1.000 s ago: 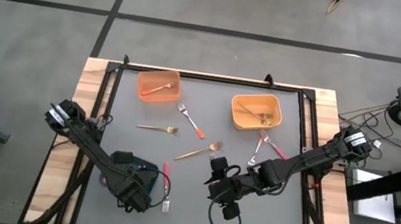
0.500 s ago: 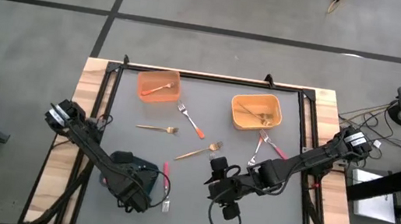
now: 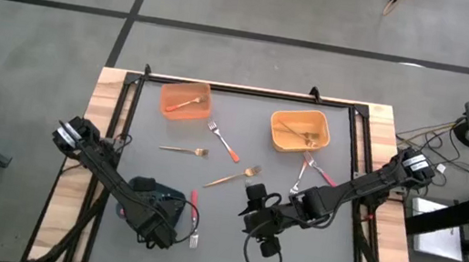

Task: Sort silverware by color (type)
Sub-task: Put the pink fork into the blue bin, then put the orange fork into the orange bin

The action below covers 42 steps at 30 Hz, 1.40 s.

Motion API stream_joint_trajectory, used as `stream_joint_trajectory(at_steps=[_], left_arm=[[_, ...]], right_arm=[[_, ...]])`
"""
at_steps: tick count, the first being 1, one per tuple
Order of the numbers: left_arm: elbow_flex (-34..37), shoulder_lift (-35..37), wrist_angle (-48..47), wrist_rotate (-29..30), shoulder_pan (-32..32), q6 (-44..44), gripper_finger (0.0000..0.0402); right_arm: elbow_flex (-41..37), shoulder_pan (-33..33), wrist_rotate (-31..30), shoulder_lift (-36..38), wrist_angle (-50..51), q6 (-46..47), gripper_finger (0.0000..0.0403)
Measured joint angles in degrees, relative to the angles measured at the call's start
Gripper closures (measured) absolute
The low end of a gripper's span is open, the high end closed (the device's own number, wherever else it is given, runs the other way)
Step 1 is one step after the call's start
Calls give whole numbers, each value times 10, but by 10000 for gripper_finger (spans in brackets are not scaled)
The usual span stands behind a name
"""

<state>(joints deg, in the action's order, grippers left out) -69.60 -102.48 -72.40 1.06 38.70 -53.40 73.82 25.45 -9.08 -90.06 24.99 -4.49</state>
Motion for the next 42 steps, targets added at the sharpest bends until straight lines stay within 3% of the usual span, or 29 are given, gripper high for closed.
stream_joint_trajectory(at_steps=[25,31,37,42], left_arm=[[-1,0,-1,0,0,0,313],[-40,1,-36,3,0,0,313],[-107,3,-82,68,12,20,312],[-152,15,-87,155,20,73,312]], right_arm=[[0,0,0,0,0,0,202],[0,0,0,0,0,7,202],[0,0,0,0,0,6,202],[0,0,0,0,0,10,202]])
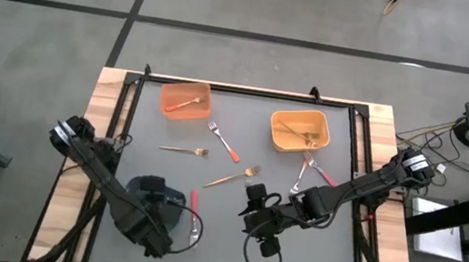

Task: Sort silverware by color (type)
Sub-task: Put the orange fork into the orange bin

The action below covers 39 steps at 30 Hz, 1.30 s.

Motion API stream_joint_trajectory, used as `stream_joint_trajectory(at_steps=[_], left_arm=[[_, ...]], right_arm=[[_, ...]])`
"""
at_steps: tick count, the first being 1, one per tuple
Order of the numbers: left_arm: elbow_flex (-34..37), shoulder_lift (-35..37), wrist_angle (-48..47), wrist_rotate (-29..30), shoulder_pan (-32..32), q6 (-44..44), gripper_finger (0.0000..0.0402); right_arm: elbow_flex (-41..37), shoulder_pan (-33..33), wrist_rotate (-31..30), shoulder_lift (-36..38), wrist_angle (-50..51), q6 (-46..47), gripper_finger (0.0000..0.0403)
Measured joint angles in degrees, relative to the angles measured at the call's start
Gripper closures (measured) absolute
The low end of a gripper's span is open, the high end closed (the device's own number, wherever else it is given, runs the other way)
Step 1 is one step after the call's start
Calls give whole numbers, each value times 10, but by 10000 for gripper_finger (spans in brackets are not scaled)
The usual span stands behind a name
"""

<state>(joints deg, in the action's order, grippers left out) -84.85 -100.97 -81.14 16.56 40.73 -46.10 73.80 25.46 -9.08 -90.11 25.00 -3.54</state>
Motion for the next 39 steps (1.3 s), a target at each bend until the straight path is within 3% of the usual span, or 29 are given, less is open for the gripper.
stream_joint_trajectory(at_steps=[5,10,15,19,22,25,28,34,39], left_arm=[[-2,33,1,70,-1,39,314],[42,87,35,135,0,52,325],[127,160,145,232,0,74,326],[213,218,278,342,-1,116,326],[263,254,364,412,-4,172,326],[295,287,417,465,-10,231,326],[315,318,430,493,-17,272,326],[363,373,429,533,-27,287,326],[432,407,428,569,-27,228,326]], right_arm=[[0,0,0,0,-2,1,202],[0,0,0,0,-20,1,202],[-9,-2,-1,-1,-82,14,202],[-28,-12,-5,-1,-146,56,202],[-40,-19,-56,-1,-183,107,202],[-44,-28,-147,-1,-195,169,202],[-45,-43,-200,-1,-189,225,202],[-40,-88,-193,-1,-181,275,202],[-40,-155,-172,-1,-180,297,202]])
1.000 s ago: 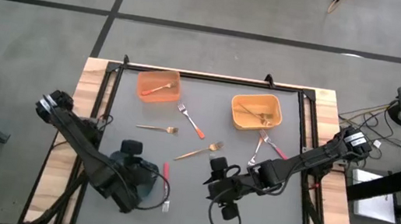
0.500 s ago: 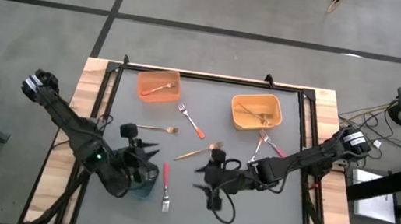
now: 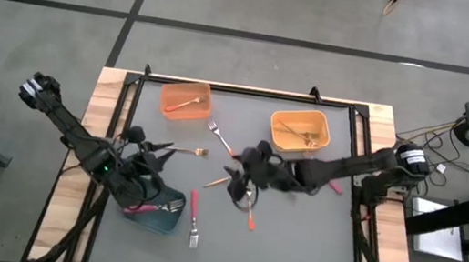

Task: Sort silverware by color (type)
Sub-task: Put the orange fork into the orange bin

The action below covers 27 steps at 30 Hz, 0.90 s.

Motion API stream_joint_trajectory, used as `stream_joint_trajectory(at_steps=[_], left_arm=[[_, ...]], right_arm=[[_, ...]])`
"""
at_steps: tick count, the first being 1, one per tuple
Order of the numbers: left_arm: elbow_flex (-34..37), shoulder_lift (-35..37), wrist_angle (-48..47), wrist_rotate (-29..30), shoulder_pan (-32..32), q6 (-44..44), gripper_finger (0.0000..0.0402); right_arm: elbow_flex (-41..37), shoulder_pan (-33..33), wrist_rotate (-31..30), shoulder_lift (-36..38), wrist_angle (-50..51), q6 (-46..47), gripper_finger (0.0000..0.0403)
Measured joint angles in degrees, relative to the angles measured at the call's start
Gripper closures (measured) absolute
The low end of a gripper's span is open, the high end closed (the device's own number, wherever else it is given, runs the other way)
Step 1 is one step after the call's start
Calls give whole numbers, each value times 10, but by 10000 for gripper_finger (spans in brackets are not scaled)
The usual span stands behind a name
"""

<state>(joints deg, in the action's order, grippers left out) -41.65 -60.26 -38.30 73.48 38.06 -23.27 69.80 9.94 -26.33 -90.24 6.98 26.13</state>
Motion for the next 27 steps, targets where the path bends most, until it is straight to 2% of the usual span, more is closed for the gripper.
stream_joint_trajectory(at_steps=[4,9,15,19,24,27], left_arm=[[33,19,-2,28,0,1,326],[30,43,-2,29,0,2,326],[7,57,-3,-6,0,2,326],[-12,55,-3,-24,0,2,326],[-34,49,-4,-25,0,2,326],[-44,48,-9,-25,0,2,326]], right_arm=[[0,-50,56,0,3,24,202],[1,-79,58,-1,3,40,202],[26,-85,58,-1,12,40,202],[61,-94,58,-1,71,53,202],[104,-114,58,-1,202,87,202],[116,-129,58,-1,246,90,202]])
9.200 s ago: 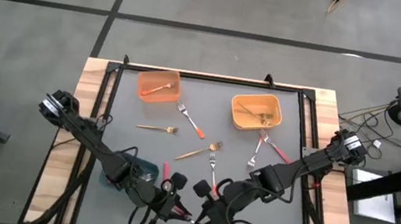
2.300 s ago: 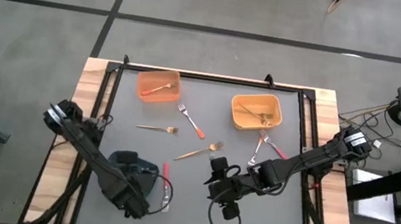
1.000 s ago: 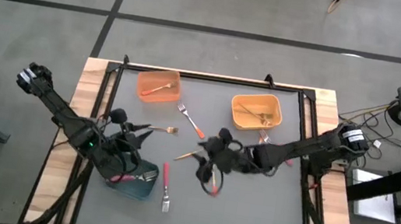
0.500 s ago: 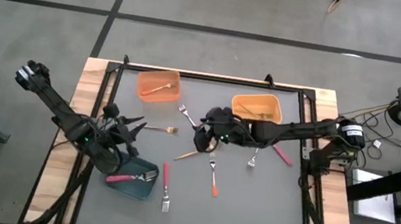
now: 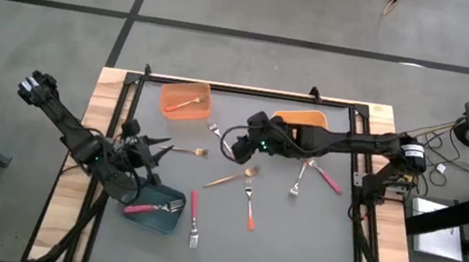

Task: Sort silverware by color (type)
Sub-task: Put the orange fork into the orange bin

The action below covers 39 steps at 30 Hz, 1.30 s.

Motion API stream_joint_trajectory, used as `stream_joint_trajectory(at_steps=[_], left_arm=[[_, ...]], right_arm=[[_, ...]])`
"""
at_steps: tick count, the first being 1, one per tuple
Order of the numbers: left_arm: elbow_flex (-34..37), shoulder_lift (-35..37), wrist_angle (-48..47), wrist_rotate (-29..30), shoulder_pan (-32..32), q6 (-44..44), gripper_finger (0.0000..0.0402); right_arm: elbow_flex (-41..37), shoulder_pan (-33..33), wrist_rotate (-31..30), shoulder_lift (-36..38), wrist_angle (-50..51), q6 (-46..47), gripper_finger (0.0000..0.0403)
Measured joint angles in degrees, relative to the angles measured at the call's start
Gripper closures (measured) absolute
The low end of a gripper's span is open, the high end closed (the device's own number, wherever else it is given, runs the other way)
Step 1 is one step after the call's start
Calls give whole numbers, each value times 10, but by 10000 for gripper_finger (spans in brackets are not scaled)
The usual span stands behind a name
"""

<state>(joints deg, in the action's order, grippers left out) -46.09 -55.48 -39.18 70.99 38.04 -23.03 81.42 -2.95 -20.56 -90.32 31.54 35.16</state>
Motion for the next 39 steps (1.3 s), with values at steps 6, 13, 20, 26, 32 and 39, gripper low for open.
stream_joint_trajectory(at_steps=[6,13,20,26,32,39], left_arm=[[-11,0,-8,4,0,0,326],[-11,0,-8,49,0,15,326],[-11,0,-24,66,0,16,326],[-11,1,-38,109,0,15,326],[-11,1,-38,116,0,11,326],[-3,1,-57,117,0,-7,326]], right_arm=[[11,-32,0,-4,2,-30,202],[62,-65,73,-73,-15,-108,202],[177,-84,75,-172,52,-169,202],[291,-86,76,-259,165,-198,202],[373,-86,76,-338,237,-232,202],[422,-86,76,-388,307,-240,202]])
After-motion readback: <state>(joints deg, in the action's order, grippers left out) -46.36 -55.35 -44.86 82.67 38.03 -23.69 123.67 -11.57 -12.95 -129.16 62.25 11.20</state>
